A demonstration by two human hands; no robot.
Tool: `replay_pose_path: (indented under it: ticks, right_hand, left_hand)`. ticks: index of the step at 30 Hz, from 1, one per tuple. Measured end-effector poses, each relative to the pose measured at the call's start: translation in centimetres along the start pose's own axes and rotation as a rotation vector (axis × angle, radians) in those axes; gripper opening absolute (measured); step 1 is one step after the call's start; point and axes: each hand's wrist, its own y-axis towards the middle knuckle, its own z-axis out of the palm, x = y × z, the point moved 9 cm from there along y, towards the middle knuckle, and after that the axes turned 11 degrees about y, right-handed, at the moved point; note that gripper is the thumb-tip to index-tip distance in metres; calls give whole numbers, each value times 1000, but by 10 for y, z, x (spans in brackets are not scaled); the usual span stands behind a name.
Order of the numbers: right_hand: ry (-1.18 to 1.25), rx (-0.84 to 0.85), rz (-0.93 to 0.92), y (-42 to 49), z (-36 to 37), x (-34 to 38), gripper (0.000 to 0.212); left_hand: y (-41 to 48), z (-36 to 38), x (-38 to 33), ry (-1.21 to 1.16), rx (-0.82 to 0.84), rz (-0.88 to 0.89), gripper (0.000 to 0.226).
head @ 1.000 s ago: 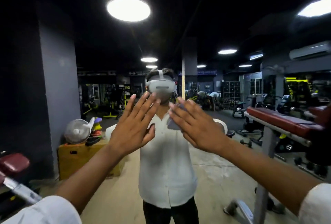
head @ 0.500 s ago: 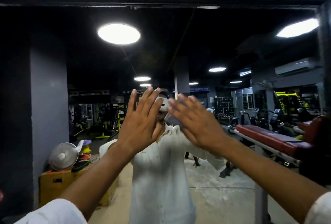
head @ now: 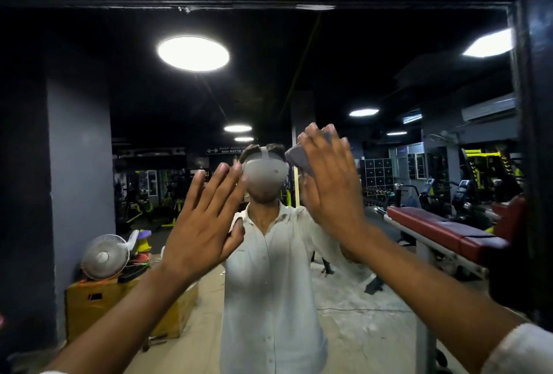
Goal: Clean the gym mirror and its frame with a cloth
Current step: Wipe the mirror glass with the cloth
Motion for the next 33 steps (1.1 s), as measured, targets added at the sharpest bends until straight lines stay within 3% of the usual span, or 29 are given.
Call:
replay_pose_path:
  ticks: [2,4,6,10,16,18,20,22,23,24,25,27,29,31,33]
  right_hand:
    - [-39,87,-168,-27,18,27,72]
    - [-93,289,-392,-60,39,48,71]
    - [-108,340,-398,-73,41,43,75]
    - [-65,225,-218,-96,38,34,79]
    - [38,518,-591,-267,91,91,57]
    - [307,845,-702,-345,109,111,53]
    - [579,946,-655,-374,113,117,46]
    - [710,947,-577,-373,110,110,48]
    - [588,944,-604,-368,110,108,53]
    - [296,913,-702,-370,112,105,57]
    - [114,726,-719,-357,108,106,62]
    - [9,588,-638,-350,99,107,69]
    - [28,600,-697,-362,95,115,64]
    - [16,718,-823,-364,94,110,58]
    - [-20,696,-797,-331,86,97,54]
  left_hand:
    - [-2,0,-2,-7,2,-19,75]
    - [-6,0,-6,-18,1,-47,78]
    - [-16,1,-12,-33,6,-74,75]
    - [-52,5,-34,-42,48,-109,72]
    - [-133,6,-70,-43,195,-46,74]
    - [-163,5,-78,-59,265,-31,76]
    - [-183,6,-82,-61,313,-6,78]
    - [-192,7,-84,-61,320,12,76]
    - [-193,7,-84,-62,318,12,76]
    - [-194,8,-84,-60,317,6,75]
    - [-194,9,-84,-54,316,0,75]
    - [-194,10,-85,-46,315,-13,75]
    - [-193,7,-86,-61,309,-24,75]
    - [-192,3,-83,-79,295,-8,73]
    - [-186,-1,-75,-87,252,22,69]
